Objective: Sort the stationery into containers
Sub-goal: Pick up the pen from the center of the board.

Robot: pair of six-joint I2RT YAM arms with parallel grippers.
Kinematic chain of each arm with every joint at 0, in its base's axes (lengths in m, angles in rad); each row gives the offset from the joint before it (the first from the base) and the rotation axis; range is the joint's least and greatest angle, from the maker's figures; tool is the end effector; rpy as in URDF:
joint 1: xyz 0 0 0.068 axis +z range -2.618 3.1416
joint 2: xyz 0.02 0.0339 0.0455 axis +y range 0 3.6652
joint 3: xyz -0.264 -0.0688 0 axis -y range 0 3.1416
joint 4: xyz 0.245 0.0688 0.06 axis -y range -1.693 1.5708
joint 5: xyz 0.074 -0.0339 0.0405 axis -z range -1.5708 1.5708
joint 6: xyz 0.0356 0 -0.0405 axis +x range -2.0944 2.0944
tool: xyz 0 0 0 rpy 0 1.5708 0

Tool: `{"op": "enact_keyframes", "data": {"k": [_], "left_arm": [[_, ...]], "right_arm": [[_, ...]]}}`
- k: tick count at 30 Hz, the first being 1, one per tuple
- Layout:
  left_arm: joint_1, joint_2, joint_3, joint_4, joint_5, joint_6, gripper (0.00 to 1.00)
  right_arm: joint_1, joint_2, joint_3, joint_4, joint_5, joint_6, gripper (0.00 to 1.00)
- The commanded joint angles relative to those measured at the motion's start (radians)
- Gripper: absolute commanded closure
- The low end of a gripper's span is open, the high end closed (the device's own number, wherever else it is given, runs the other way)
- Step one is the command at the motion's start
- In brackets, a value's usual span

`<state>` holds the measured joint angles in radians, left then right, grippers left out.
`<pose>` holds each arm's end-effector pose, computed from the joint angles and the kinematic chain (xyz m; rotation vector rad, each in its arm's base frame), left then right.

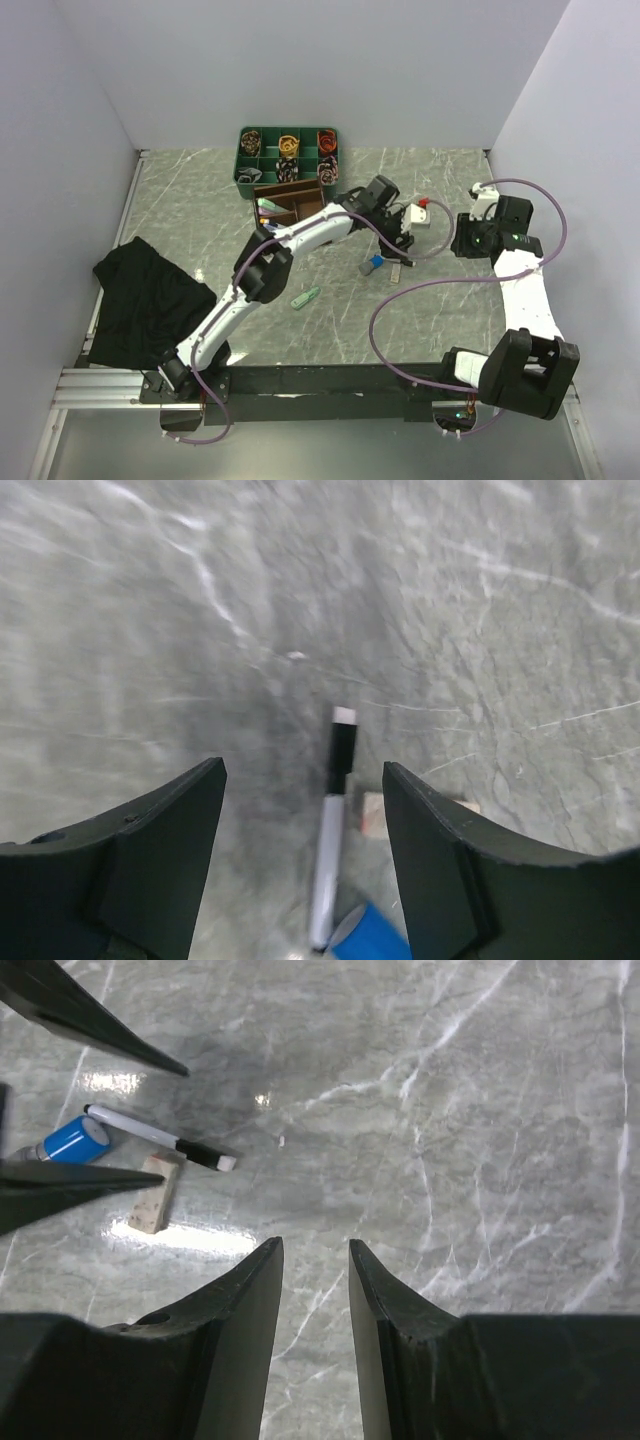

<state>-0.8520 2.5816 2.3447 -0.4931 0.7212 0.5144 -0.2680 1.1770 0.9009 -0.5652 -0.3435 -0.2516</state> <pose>0.3583 -0.4452 0.1874 1.7089 1.5006 -1.0021 0.2370 -0.0526 0.2681 -0.1364 2.3509 0.1634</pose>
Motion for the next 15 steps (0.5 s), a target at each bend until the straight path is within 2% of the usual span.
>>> {"op": "enact_keyframes", "data": {"k": [1, 8, 15], "left_arm": [[-0.028, 0.029, 0.074, -0.067, -0.052, 0.019, 0.29], [-0.028, 0.057, 0.077, -0.085, -0.055, 0.038, 0.32], [-0.033, 0.084, 0.067, -0.025, -0.052, -0.057, 0.38]], "right_arm": [[-0.014, -0.034, 0.02, -0.024, -0.002, 0.005, 0.6], [-0.016, -0.025, 0.013, -0.013, -0.012, 0.029, 0.6], [-0.016, -0.023, 0.021, -0.016, 0.003, 0.012, 0.6]]}}
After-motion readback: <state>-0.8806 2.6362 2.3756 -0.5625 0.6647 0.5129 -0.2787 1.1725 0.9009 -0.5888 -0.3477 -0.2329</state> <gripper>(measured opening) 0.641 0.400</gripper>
